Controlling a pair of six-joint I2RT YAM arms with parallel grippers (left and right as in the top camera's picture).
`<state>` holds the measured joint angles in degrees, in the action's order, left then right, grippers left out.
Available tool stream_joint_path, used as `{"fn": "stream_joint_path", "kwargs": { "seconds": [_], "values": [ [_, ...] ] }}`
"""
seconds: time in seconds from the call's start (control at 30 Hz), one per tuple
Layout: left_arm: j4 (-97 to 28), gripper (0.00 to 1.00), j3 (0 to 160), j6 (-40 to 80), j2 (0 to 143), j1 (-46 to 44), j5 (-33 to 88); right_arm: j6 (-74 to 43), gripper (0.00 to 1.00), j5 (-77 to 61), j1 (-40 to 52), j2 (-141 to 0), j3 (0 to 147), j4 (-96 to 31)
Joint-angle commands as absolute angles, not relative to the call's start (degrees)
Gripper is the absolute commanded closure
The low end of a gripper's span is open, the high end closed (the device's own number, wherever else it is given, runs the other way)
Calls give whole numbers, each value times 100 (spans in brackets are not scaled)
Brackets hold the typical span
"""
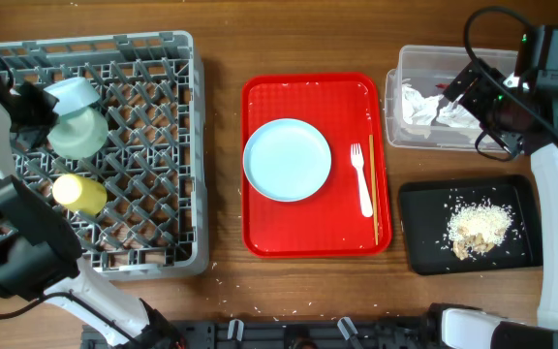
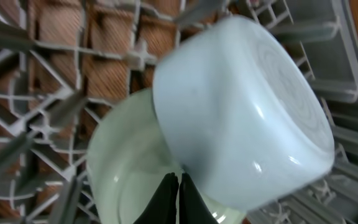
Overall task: Sort waste into correct bins and load items into the dishwasher rack
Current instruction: 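Stand the small saucer upright in the rack's back row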
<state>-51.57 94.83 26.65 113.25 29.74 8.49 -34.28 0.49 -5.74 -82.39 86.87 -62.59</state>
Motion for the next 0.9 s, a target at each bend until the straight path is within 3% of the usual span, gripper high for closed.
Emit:
{"fn": "stream_joint_path", "kwargs": {
  "seconds": [0.0,0.67,0.87],
  "values": [
    [-4995,96,9472,2744,11244,2987,504,-3468,0,143,-580,-8267,8764,-6241],
    [-5024,96,9472,2722,11367,2768,810,-3468,0,143,-580,-8267,8764,-6241],
    [-5043,96,9472,2571,10805,2768,1109,-3468,0,143,-580,-8267,8764,-6241]
  ]
}}
